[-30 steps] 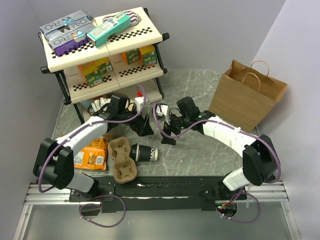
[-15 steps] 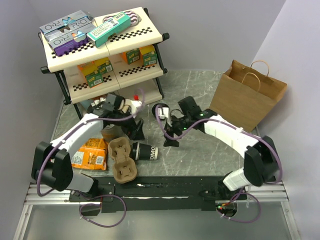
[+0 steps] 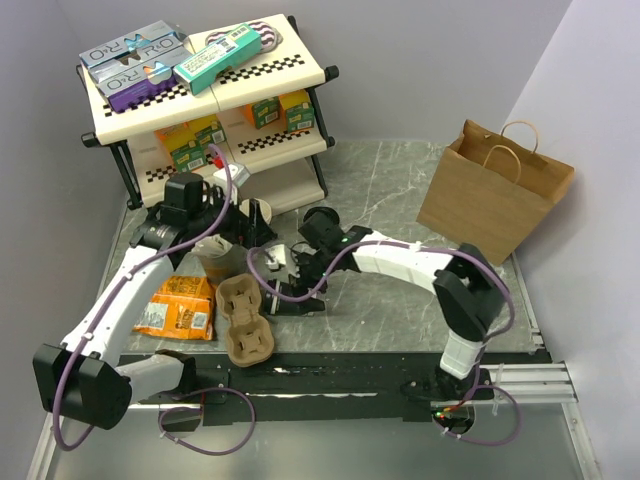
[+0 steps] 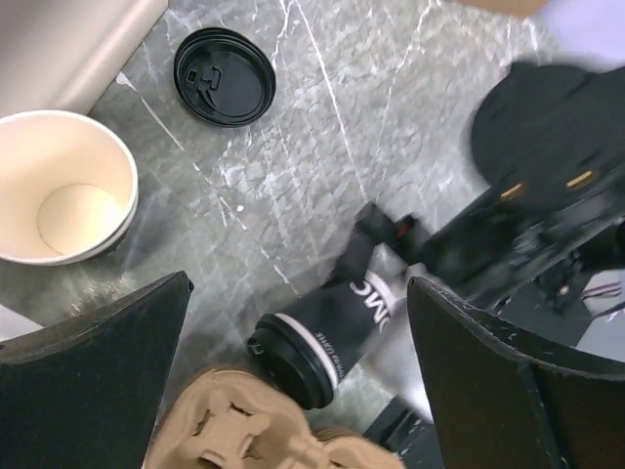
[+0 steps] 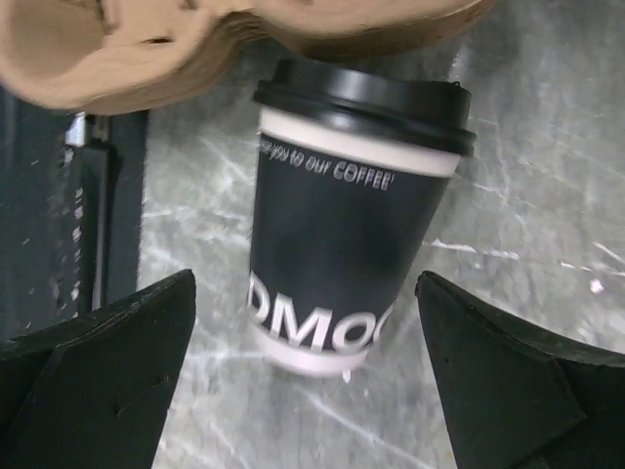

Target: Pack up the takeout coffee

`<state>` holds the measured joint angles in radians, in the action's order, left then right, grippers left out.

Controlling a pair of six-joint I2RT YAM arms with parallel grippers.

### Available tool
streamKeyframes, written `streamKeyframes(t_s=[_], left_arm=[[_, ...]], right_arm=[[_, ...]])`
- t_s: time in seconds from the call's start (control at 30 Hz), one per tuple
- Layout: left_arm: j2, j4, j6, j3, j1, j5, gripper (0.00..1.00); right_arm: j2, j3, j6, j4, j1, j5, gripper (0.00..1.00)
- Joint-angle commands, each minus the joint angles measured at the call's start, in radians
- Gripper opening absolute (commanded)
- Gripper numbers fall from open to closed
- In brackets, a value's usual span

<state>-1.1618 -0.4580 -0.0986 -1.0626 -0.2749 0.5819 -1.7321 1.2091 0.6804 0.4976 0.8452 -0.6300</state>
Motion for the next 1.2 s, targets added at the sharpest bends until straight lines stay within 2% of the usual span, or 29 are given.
streamKeyframes(t_s=[0.0, 0.13, 0.23, 0.33, 0.37, 0.47, 0.57, 0.6, 0.77, 0.93, 1.17], left_arm=[[0.034, 0.027, -0.090, -0.008, 0.023, -0.010, 0.99], [0.030, 0.021, -0.078, -0.020, 0.039, -0.014, 0.99], [0.022, 0.030, -0.075, -0.028, 0.042, -0.019, 0.99], [0.010, 0.035, -0.069, -0.042, 0.046, -0.014, 0.99], [0.005, 0.033, -0.069, -0.043, 0.046, -0.013, 0.99], [-0.004, 0.032, -0.056, -0.053, 0.046, -0.005, 0.99], [-0.013, 0.025, -0.017, -0.060, 0.046, 0.041, 0.99], [-0.016, 0.022, -0.001, -0.060, 0.045, 0.062, 0.99], [-0.013, 0.053, 0.121, -0.033, 0.046, 0.258, 0.97], [-0.056, 0.117, 0.111, -0.033, 0.027, 0.443, 0.97], [-0.179, -0.054, 0.279, -0.161, -0.075, 0.503, 0.97]], right_arm=[[-0.066, 0.069, -0.074, -0.040, 0.020, 0.079, 1.00], [-0.128, 0.107, -0.097, -0.024, 0.035, 0.124, 0.97], [-0.144, 0.106, -0.117, -0.031, 0.037, 0.136, 0.87], [-0.136, 0.080, -0.124, -0.045, 0.035, 0.125, 0.73], [-0.129, 0.067, -0.124, -0.053, 0.034, 0.115, 0.65], [-0.075, 0.009, -0.154, -0.097, 0.005, 0.076, 0.59], [0.008, -0.058, -0.198, -0.154, -0.060, 0.024, 0.57], [0.058, -0.078, -0.215, -0.171, -0.086, -0.037, 0.57], [0.212, -0.184, -0.336, -0.267, -0.237, -0.238, 0.56], [0.328, -0.238, -0.444, -0.358, -0.310, -0.362, 0.60], [0.376, -0.244, -0.341, -0.332, -0.339, -0.407, 0.61]])
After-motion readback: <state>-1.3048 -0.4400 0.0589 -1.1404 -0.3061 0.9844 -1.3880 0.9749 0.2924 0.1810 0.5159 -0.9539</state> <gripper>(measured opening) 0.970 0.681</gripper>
